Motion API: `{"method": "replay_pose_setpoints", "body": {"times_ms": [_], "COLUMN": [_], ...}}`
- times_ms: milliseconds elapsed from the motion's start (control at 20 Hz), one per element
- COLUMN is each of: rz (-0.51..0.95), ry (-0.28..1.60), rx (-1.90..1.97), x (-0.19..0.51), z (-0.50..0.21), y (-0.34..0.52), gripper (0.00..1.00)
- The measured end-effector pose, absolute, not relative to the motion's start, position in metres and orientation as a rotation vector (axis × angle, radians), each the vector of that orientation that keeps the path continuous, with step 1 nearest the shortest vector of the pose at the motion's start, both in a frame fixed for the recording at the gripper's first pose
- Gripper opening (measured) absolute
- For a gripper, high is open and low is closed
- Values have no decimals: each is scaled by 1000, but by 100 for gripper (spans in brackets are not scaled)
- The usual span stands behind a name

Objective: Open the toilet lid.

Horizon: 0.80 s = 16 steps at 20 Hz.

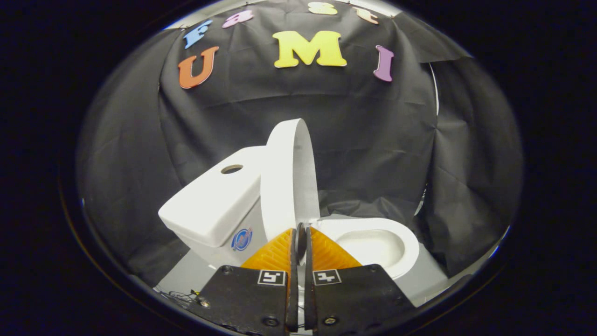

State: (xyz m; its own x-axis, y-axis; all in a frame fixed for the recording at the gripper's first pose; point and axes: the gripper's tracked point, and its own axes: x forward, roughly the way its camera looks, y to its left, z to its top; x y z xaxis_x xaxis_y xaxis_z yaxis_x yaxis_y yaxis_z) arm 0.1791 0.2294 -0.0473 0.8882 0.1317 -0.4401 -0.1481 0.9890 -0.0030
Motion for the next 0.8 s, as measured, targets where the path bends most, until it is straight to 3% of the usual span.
{"method": "replay_pose_setpoints", "body": {"times_ms": [600, 800], "rz": [171, 261], "ry": [480, 484], "rx": [-96, 4], "x": [175, 167], "z": [-52, -38], "y": [250, 247], "gripper": [8, 13]}}
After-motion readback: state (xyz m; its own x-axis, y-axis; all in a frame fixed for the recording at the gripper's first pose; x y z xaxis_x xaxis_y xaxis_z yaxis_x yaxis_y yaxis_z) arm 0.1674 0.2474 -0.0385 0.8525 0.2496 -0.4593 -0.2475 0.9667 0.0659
